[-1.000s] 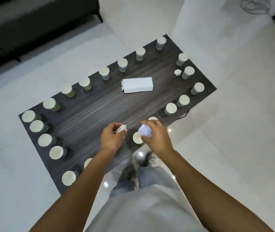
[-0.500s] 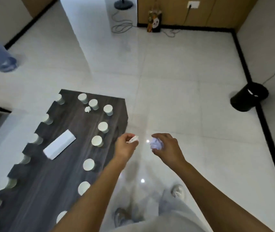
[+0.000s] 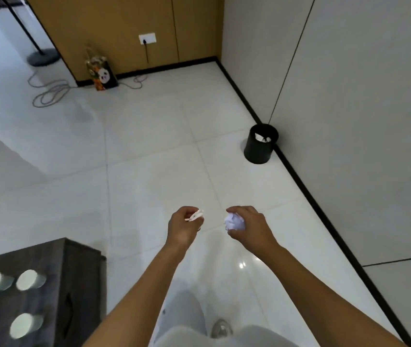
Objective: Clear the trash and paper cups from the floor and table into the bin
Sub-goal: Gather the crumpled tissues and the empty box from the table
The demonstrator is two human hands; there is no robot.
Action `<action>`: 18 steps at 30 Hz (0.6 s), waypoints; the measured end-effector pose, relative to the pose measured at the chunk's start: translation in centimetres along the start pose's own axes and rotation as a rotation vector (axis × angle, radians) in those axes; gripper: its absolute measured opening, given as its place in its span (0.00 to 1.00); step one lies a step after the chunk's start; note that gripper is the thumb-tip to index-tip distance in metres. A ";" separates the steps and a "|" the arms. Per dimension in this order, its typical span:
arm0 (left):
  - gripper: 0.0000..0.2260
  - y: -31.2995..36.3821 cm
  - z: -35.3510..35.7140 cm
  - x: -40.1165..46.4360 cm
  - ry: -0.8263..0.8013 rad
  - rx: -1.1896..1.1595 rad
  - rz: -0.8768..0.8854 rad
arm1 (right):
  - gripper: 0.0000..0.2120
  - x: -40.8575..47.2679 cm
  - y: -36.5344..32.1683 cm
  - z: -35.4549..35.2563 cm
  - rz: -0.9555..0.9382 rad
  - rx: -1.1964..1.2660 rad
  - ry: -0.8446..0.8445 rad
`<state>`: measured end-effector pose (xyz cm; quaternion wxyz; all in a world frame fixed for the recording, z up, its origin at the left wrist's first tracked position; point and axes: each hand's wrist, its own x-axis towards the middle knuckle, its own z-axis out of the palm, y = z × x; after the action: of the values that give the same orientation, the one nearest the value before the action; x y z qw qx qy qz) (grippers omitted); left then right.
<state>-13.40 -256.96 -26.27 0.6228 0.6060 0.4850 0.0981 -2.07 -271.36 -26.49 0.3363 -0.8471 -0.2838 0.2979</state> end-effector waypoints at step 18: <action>0.07 22.0 20.8 30.2 -0.276 0.228 0.071 | 0.24 30.7 3.7 -20.6 0.197 0.071 0.292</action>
<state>27.29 -243.82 -26.47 0.6068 0.6972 0.3812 -0.0195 33.62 -261.01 -26.54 0.3730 -0.8926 -0.1368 0.2130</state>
